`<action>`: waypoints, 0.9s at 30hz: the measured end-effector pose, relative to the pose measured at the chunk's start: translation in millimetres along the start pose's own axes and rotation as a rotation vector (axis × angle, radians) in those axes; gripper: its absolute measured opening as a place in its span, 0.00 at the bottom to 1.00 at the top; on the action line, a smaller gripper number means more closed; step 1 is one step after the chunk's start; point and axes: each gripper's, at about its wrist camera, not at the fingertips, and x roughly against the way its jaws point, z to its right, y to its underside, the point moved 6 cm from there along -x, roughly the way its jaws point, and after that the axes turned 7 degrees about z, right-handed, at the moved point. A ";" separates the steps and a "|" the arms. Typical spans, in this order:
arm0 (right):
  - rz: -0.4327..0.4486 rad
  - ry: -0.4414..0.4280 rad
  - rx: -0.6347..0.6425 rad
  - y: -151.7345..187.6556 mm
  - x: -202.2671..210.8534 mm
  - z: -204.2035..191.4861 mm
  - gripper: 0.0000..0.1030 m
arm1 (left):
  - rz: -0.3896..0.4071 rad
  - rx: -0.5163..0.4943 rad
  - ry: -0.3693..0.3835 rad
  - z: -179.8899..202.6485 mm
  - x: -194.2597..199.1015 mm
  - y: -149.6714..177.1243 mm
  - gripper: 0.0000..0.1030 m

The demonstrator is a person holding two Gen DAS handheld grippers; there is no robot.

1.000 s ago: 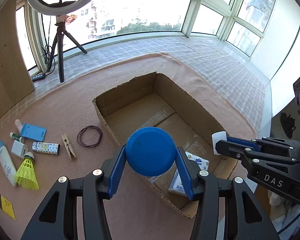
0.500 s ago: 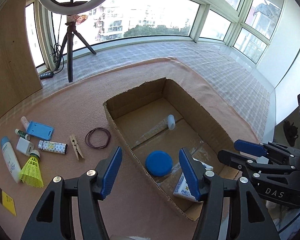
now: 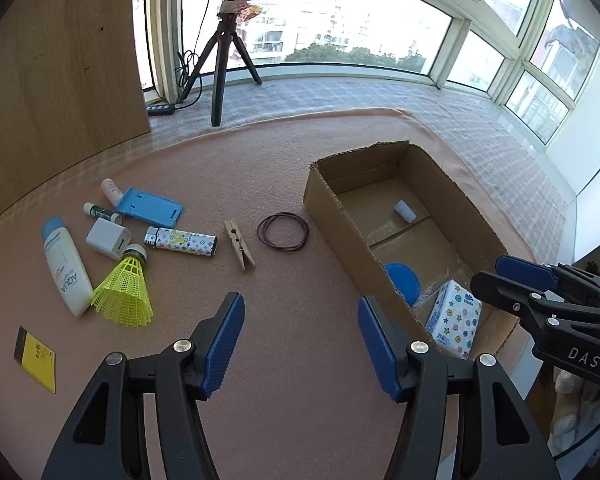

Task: Organize objects
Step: 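Withdraw both tools and move the right tool toward the yellow shuttlecock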

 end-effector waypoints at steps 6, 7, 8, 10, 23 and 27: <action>-0.011 -0.069 0.065 -1.4 -13.4 -46.0 0.46 | -0.009 0.074 -0.066 -50.8 13.0 21.6 0.61; -0.015 -0.083 0.072 -1.3 -16.0 -53.8 0.46 | -0.013 0.084 -0.076 -59.3 14.9 25.5 0.61; -0.018 -0.095 0.081 -1.1 -18.9 -61.6 0.46 | -0.016 0.095 -0.090 -69.4 16.5 29.1 0.61; -0.033 -0.120 0.105 -0.2 -26.1 -78.9 0.46 | -0.016 0.121 -0.118 -89.7 20.6 36.3 0.61; -0.104 -0.222 0.223 2.4 -77.8 -176.7 0.46 | -0.040 0.206 -0.208 -180.6 22.8 58.4 0.47; -0.123 -0.232 0.247 2.4 -94.1 -197.4 0.46 | -0.048 0.206 -0.186 -187.8 12.7 55.7 0.42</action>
